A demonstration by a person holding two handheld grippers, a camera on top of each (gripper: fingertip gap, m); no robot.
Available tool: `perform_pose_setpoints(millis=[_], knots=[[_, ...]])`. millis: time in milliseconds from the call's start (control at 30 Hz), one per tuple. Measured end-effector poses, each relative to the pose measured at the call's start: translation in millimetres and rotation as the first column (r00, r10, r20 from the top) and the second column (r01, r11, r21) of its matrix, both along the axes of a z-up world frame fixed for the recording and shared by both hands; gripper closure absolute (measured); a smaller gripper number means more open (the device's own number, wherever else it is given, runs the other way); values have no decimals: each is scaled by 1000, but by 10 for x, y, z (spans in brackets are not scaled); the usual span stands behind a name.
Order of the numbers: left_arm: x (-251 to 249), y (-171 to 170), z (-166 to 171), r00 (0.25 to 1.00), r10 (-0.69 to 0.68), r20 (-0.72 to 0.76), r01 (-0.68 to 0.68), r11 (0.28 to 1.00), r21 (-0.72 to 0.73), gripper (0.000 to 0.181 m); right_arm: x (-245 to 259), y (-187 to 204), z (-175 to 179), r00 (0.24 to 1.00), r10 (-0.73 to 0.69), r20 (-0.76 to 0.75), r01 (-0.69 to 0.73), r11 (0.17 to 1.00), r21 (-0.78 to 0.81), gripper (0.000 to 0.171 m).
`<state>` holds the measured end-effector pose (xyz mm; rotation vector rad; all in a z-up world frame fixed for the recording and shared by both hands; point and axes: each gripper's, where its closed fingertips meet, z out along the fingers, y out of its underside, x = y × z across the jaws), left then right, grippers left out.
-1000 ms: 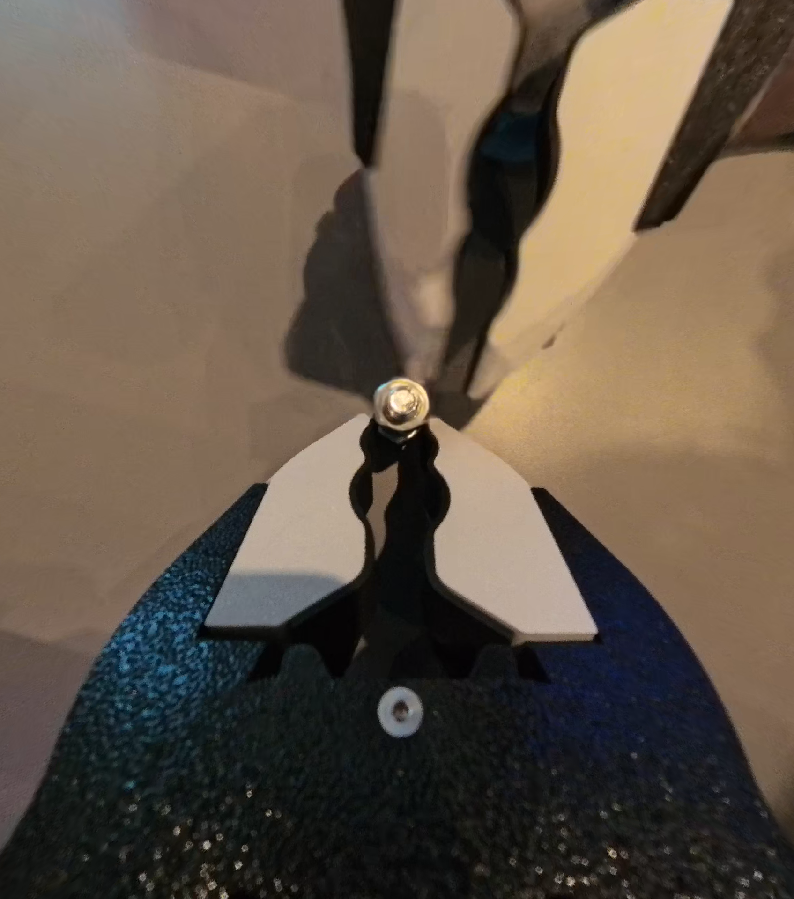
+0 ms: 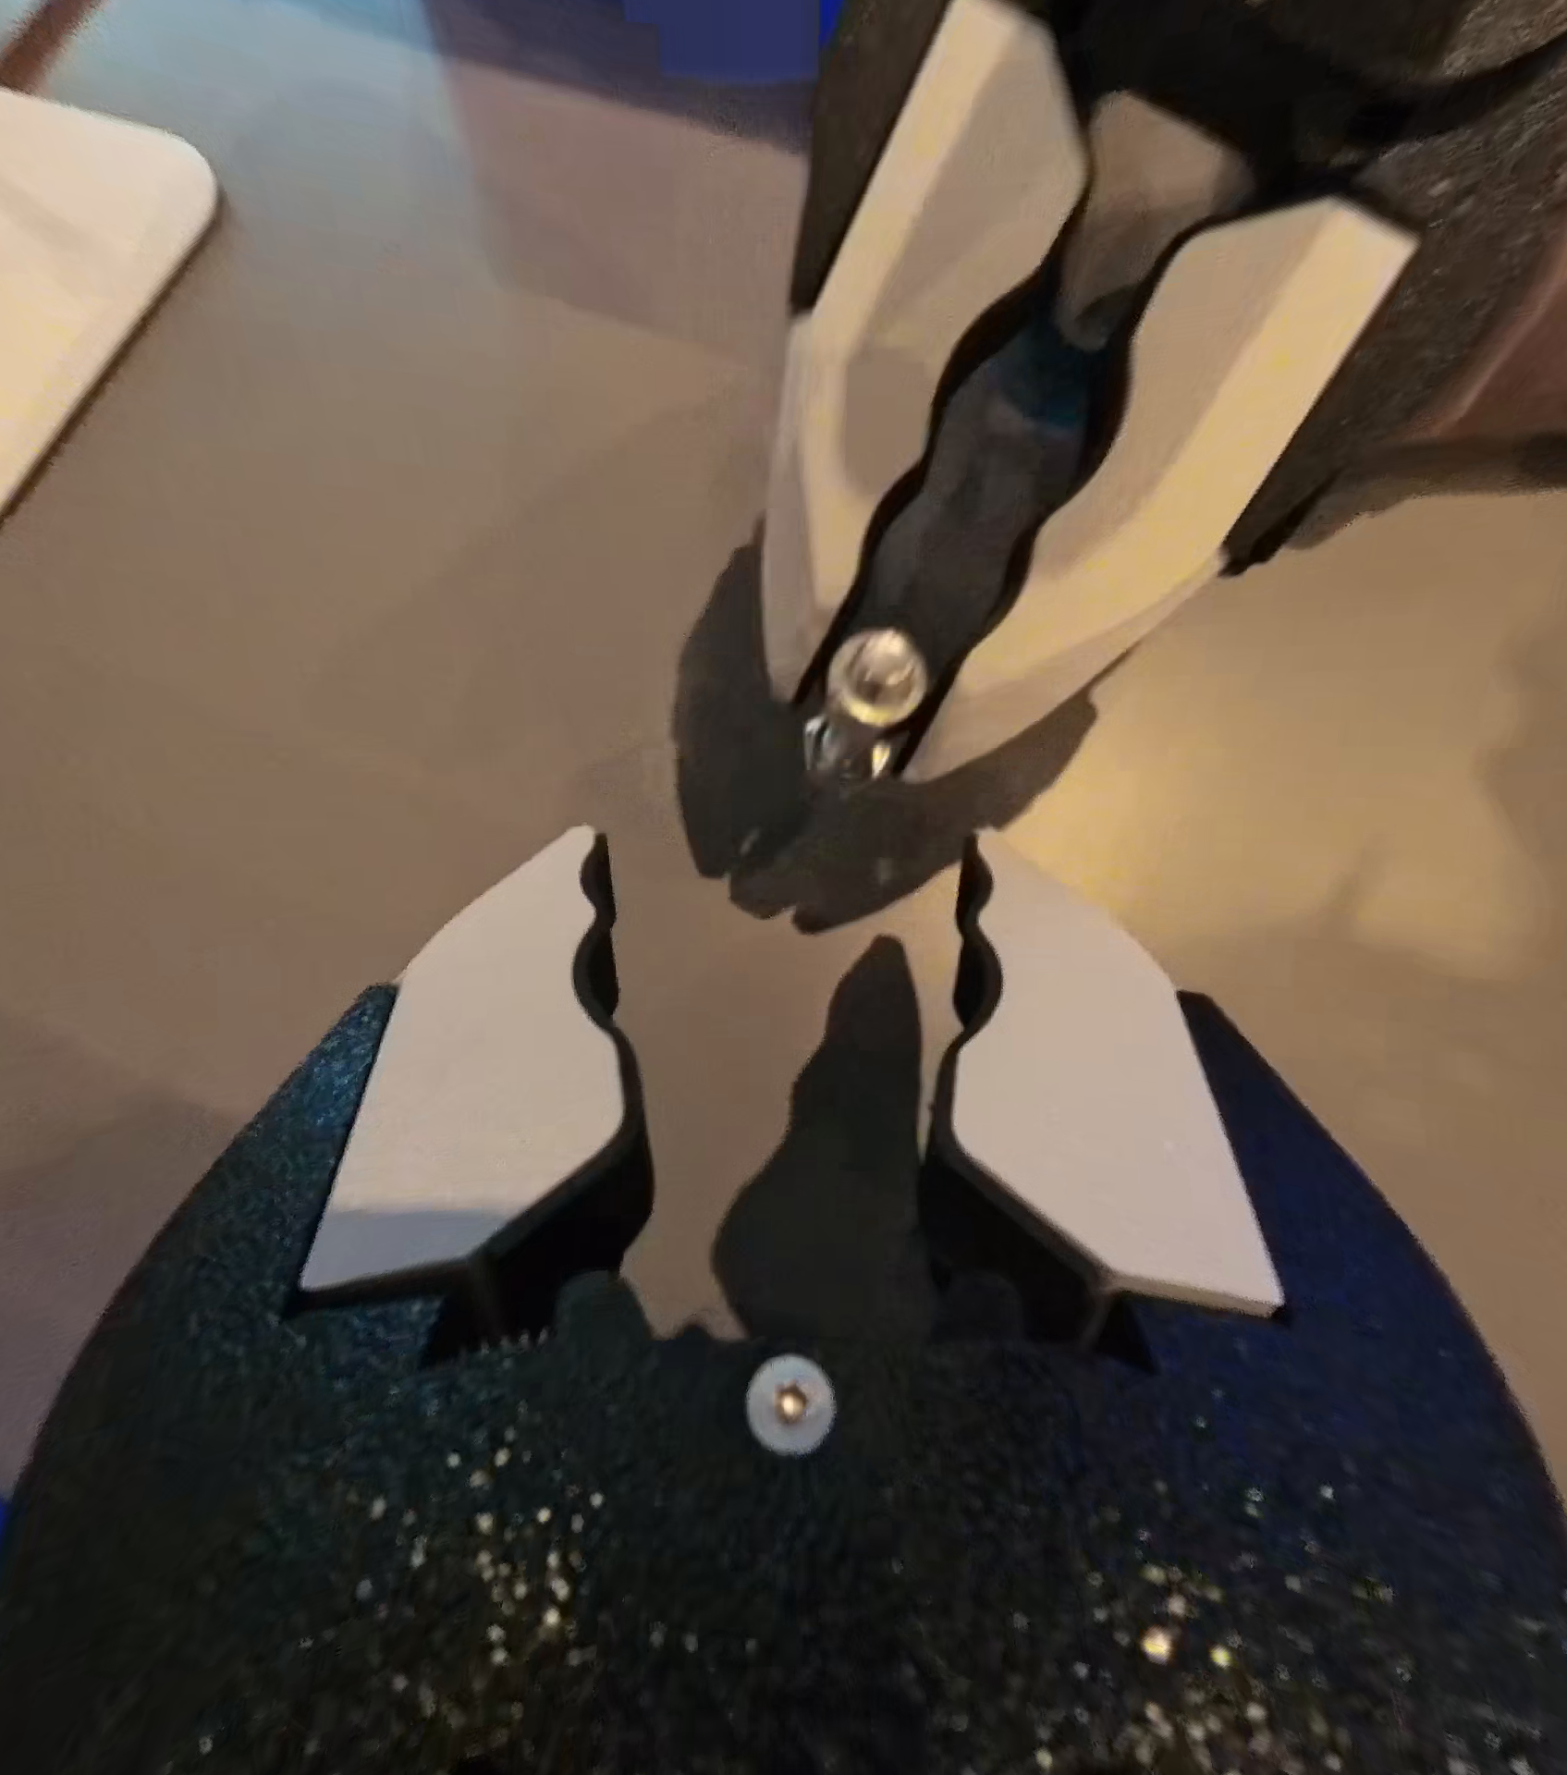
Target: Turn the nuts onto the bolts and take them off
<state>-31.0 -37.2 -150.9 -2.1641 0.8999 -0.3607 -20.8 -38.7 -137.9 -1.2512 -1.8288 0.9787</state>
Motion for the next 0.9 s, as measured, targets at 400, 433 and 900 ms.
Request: perform_pose_setpoints(millis=[400,433,900], knots=[[104,447,389,952,176,249,-268,874,405,120,1837,1554,1457,714,-570,-406,637,770,39,152],[112,488,425,950,187,251,-286,844,453,121,1969,1769,1381,681,-626,-379,674,739,-11,152],[314,905,619,898,300,321,-439,658,612,128,2208,2836,130,659,-746,101,747,664,27,151]])
